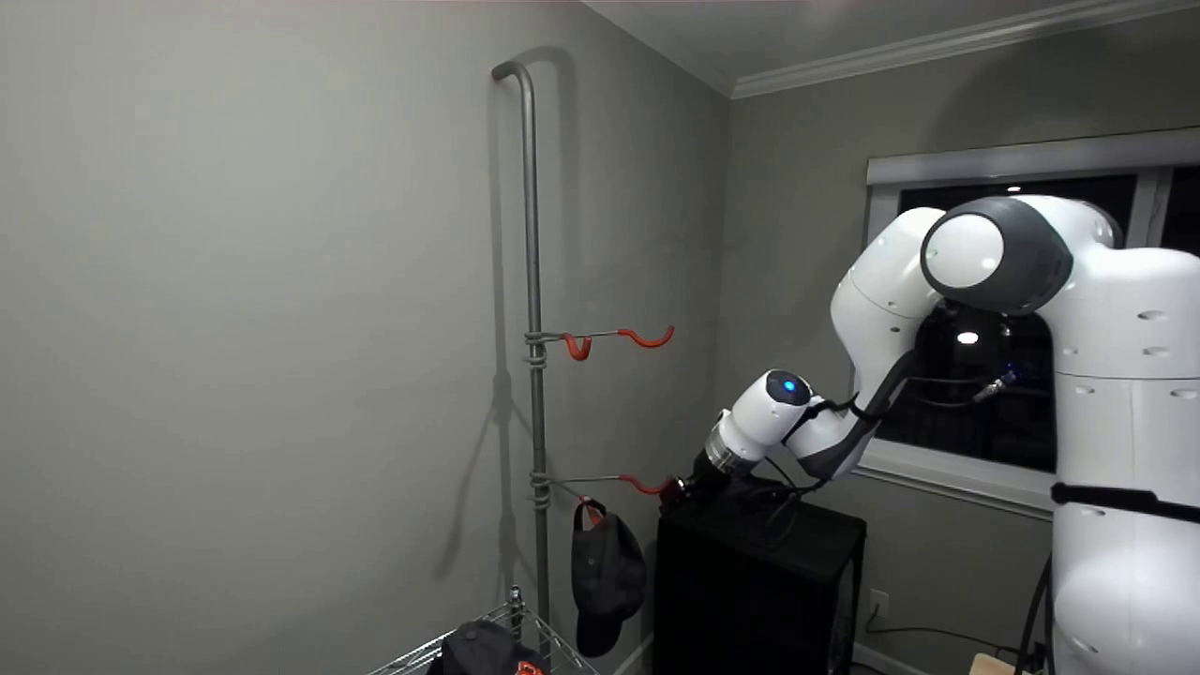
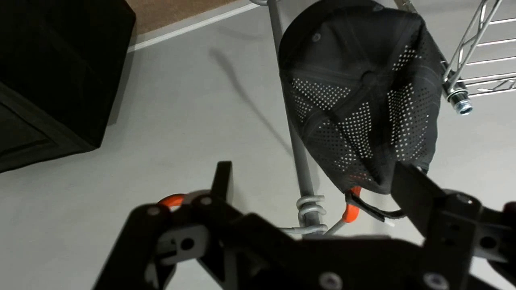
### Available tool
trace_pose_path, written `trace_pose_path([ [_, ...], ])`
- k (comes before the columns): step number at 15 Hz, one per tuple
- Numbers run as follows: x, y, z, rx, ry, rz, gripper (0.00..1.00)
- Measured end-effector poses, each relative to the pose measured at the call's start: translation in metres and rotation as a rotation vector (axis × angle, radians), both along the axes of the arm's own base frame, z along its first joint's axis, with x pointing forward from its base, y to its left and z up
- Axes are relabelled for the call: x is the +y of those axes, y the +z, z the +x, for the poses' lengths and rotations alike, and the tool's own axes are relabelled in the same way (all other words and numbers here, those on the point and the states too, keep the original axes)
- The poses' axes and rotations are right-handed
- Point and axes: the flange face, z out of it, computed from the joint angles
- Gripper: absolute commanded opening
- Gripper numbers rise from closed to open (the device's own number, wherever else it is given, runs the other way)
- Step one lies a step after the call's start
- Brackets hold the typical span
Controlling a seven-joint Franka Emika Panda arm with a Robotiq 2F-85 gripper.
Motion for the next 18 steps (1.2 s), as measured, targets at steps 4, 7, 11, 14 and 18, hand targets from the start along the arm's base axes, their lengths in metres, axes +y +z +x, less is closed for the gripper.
trace_pose_path([
  [4,0.04,-0.019,0.013,0.027,0.05,0.028,1.0],
  [7,0.062,-0.032,0.025,0.042,0.093,0.029,1.0],
  [11,0.061,-0.048,0.035,0.059,0.095,0.015,1.0],
  [14,0.063,-0.053,0.043,0.059,0.103,0.013,1.0],
  [18,0.079,-0.039,0.072,0.0,0.145,0.008,1.0],
])
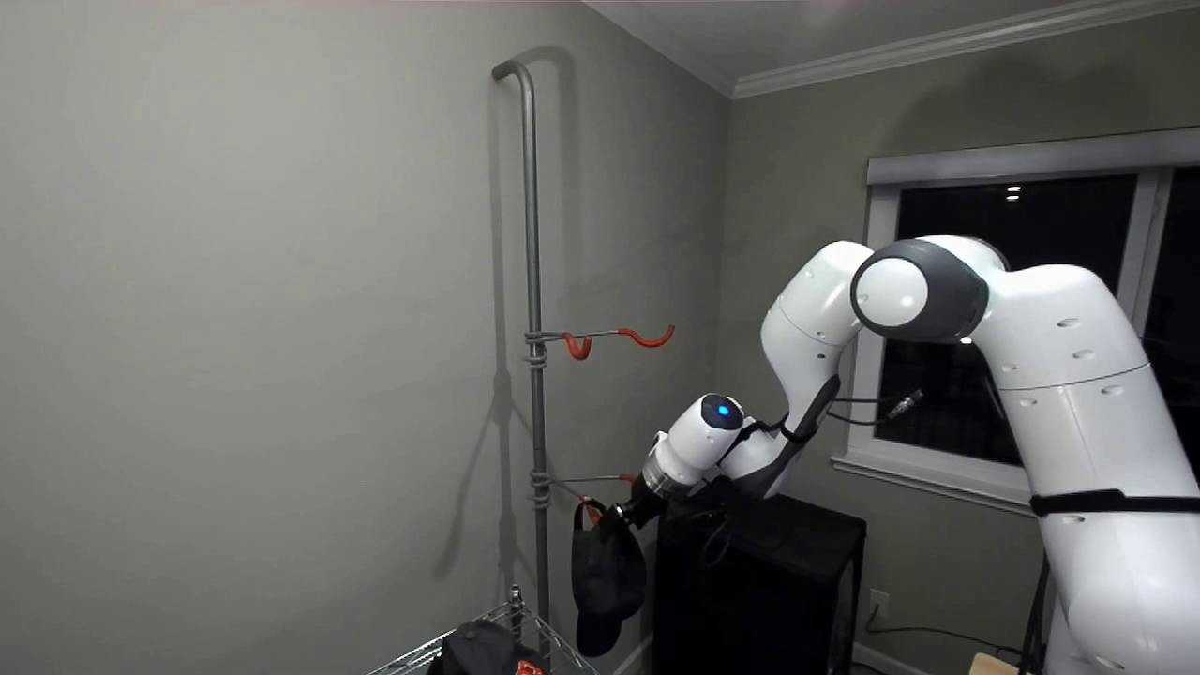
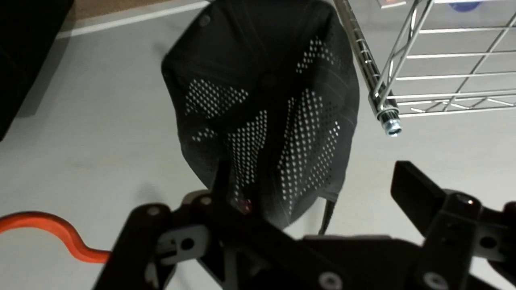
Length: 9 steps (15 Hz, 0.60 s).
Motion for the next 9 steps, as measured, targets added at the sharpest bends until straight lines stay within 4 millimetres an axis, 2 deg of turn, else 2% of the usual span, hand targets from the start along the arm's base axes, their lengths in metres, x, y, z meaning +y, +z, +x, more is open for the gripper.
trace_pose_path([
  [3,0.008,0.004,0.022,-0.034,0.019,0.0,1.0],
  [9,0.01,-0.039,0.018,0.036,0.023,0.003,1.0],
])
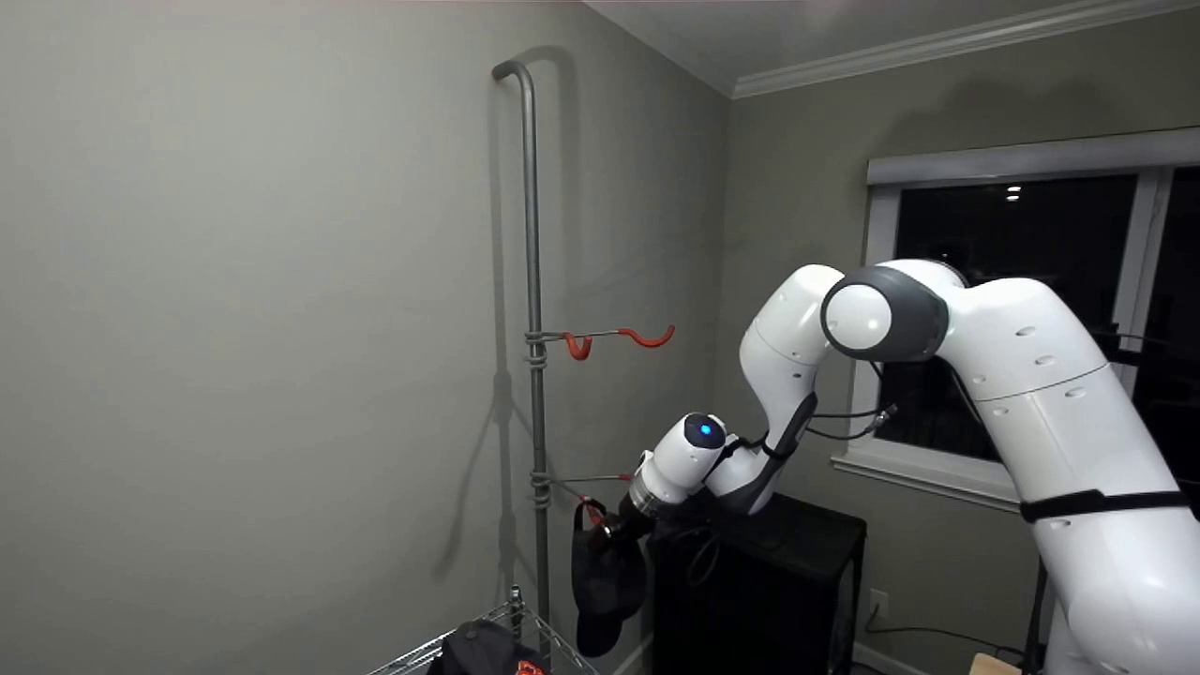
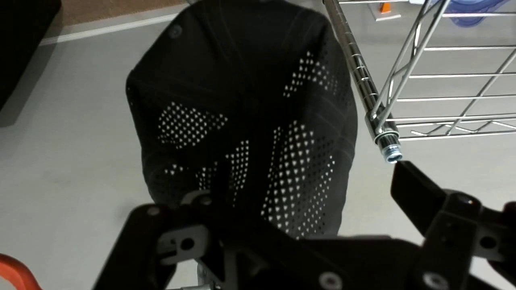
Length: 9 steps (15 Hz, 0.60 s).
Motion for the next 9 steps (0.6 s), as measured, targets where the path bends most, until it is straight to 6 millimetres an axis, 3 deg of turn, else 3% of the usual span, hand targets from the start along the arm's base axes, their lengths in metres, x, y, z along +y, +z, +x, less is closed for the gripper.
trace_pose_path([
  [3,0.0,-0.006,0.0,0.009,0.001,0.0,1.0],
  [4,0.001,-0.005,0.001,0.006,0.002,0.0,0.75],
  [5,0.002,-0.004,0.004,0.0,0.004,0.0,0.74],
  [9,0.004,-0.001,0.018,-0.024,0.011,-0.002,0.47],
])
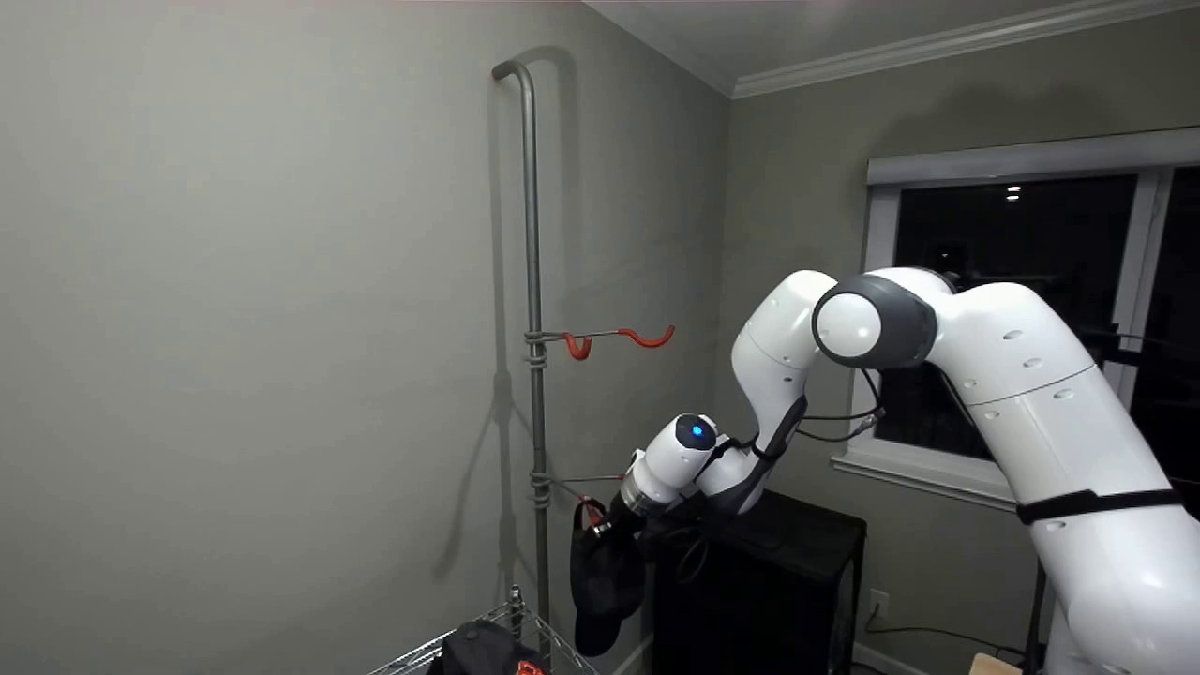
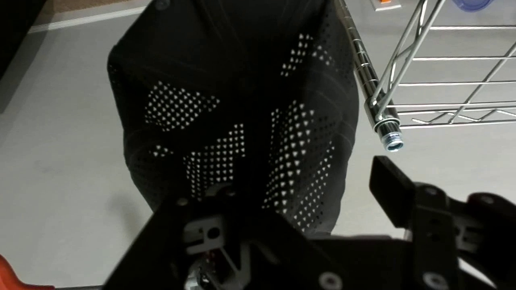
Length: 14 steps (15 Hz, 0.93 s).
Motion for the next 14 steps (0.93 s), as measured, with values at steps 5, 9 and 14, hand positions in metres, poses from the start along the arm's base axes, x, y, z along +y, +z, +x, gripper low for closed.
trace_pose_path([
  [5,-0.004,-0.008,0.006,0.002,-0.005,-0.001,0.15],
  [9,-0.009,-0.009,0.006,0.005,-0.011,0.003,0.03],
  [14,-0.009,0.004,0.009,-0.017,-0.006,0.014,0.05],
])
